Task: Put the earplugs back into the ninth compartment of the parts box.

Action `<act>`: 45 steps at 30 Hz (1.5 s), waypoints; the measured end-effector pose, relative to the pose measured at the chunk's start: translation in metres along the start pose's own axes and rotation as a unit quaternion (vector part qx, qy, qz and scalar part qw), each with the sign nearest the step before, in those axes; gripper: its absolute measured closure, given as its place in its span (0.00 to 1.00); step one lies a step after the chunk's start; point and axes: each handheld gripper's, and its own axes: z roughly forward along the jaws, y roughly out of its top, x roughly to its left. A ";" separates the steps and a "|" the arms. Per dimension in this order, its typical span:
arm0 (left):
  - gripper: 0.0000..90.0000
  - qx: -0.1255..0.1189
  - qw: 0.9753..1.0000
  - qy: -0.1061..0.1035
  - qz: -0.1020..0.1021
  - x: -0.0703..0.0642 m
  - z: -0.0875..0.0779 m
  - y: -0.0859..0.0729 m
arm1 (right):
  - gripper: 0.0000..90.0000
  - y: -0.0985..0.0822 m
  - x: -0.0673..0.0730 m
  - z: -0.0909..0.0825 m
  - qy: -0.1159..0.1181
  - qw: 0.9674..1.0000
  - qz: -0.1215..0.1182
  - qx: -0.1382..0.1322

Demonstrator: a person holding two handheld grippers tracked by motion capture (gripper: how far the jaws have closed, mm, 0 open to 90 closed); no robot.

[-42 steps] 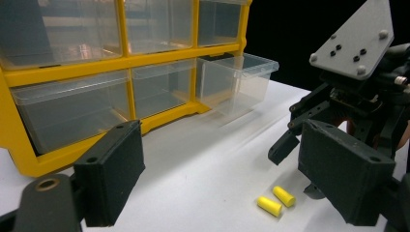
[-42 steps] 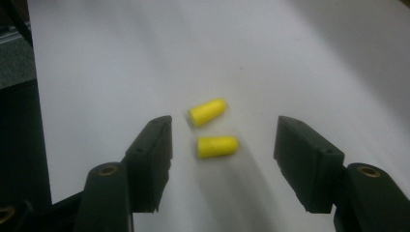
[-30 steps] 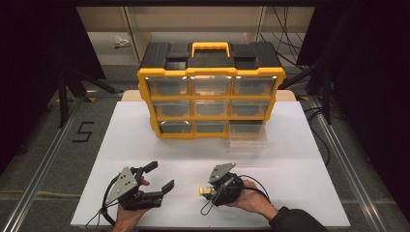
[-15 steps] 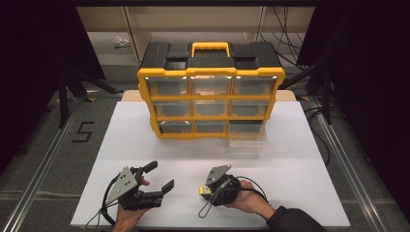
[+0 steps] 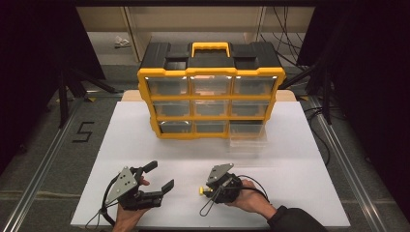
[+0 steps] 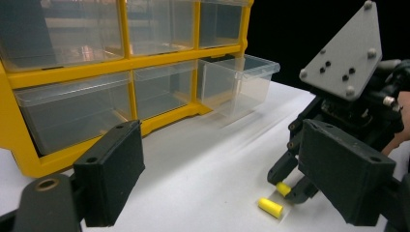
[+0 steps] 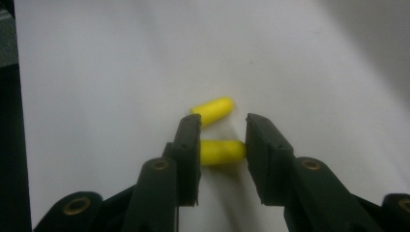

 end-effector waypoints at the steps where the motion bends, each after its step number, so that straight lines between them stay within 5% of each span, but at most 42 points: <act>1: 0.18 0.000 1.000 0.000 0.000 0.000 0.000 0.000 | 0.75 0.000 0.000 0.000 0.000 1.000 0.000 0.000; 16: 0.18 -0.002 1.000 0.000 -0.004 0.001 0.000 0.000 | 0.75 0.004 -0.016 -0.025 -0.030 0.998 0.027 -0.055; 36: 0.18 -0.004 1.000 -0.002 -0.002 0.000 -0.001 0.000 | 0.74 0.007 -0.038 -0.059 -0.063 0.989 0.054 -0.122; 45: 0.18 -0.005 1.000 -0.001 -0.002 0.000 -0.001 0.000 | 0.74 0.007 -0.050 -0.074 -0.085 0.983 0.069 -0.149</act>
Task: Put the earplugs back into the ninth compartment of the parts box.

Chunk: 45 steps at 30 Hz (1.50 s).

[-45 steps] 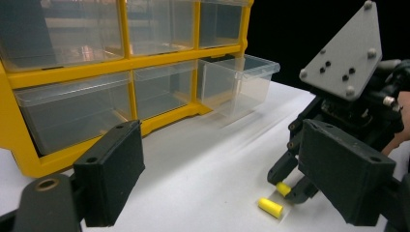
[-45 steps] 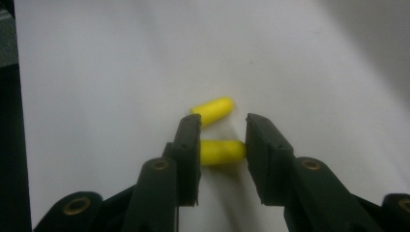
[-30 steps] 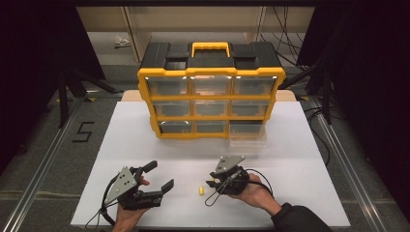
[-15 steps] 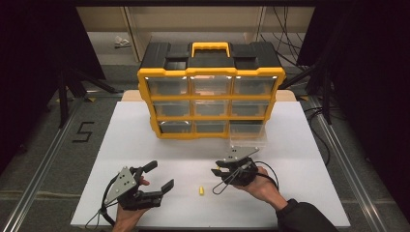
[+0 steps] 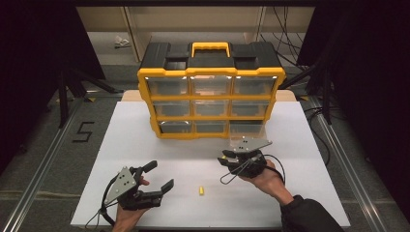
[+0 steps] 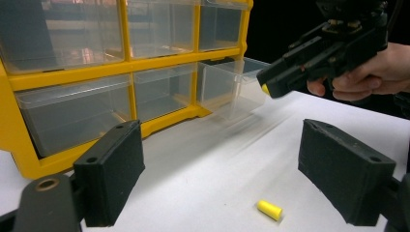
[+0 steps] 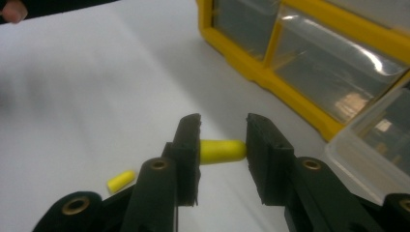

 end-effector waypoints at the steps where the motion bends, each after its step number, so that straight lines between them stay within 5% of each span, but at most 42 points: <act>1: 0.18 0.000 1.000 0.000 0.000 0.000 0.000 0.000 | 0.74 0.001 -0.004 -0.003 -0.008 1.000 0.002 -0.007; 5: 0.18 0.000 1.000 0.000 0.000 0.000 0.000 0.000 | 0.74 0.000 -0.014 -0.009 -0.025 0.999 0.011 -0.017; 19: 0.18 0.001 1.000 0.001 0.000 0.000 0.000 0.000 | 0.74 -0.007 -0.056 -0.031 -0.093 0.990 0.080 -0.068; 28: 0.18 0.001 1.000 0.001 0.000 0.000 0.000 0.000 | 0.74 -0.011 -0.070 -0.031 -0.113 0.985 0.108 -0.077; 45: 0.18 0.001 1.000 0.003 0.001 0.000 -0.001 0.000 | 0.74 -0.009 -0.080 -0.023 -0.127 0.981 0.123 -0.074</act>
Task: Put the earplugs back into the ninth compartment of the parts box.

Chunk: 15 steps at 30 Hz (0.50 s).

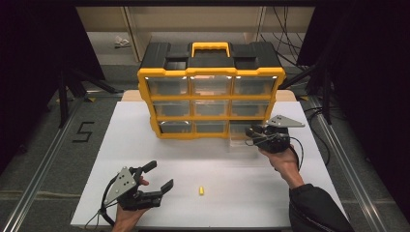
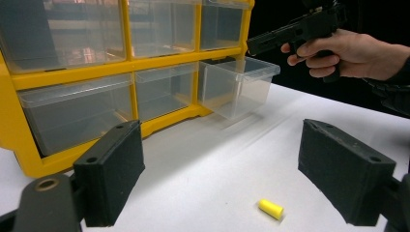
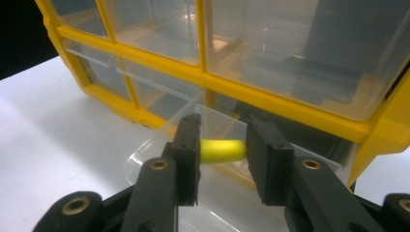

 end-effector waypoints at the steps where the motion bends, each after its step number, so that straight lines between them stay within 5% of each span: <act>1: 0.18 0.000 1.000 0.000 0.000 0.000 0.000 0.000 | 0.74 0.000 -0.001 0.000 -0.001 1.000 0.001 0.001; 9: 0.18 0.000 1.000 0.000 0.000 0.000 0.000 0.000 | 0.74 -0.001 -0.003 0.004 -0.005 1.000 0.006 0.008; 15: 0.18 0.000 1.000 0.000 0.000 0.000 0.000 0.000 | 0.53 -0.001 -0.004 0.007 -0.007 1.000 0.013 0.014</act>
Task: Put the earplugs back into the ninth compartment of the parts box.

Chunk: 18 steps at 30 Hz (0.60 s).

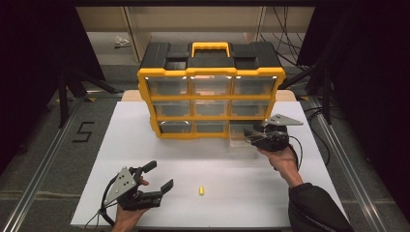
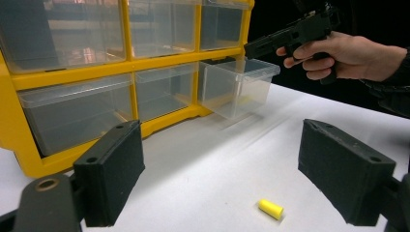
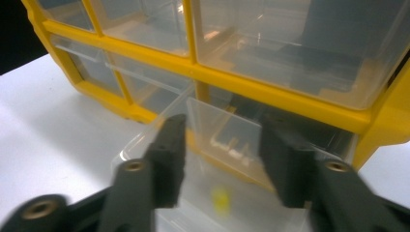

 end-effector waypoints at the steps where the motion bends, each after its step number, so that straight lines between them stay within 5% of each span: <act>1: 0.18 0.000 1.000 0.000 0.000 0.000 0.000 0.000 | 0.50 0.000 0.001 0.000 -0.002 1.000 0.000 -0.001; 8: 0.18 -0.001 1.000 0.000 0.000 0.000 0.000 0.000 | 0.42 0.007 0.010 -0.008 0.013 1.000 -0.003 -0.016; 18: 0.18 -0.002 1.000 0.002 0.001 0.000 -0.001 0.000 | 0.37 0.015 0.051 -0.019 0.062 0.996 -0.048 -0.033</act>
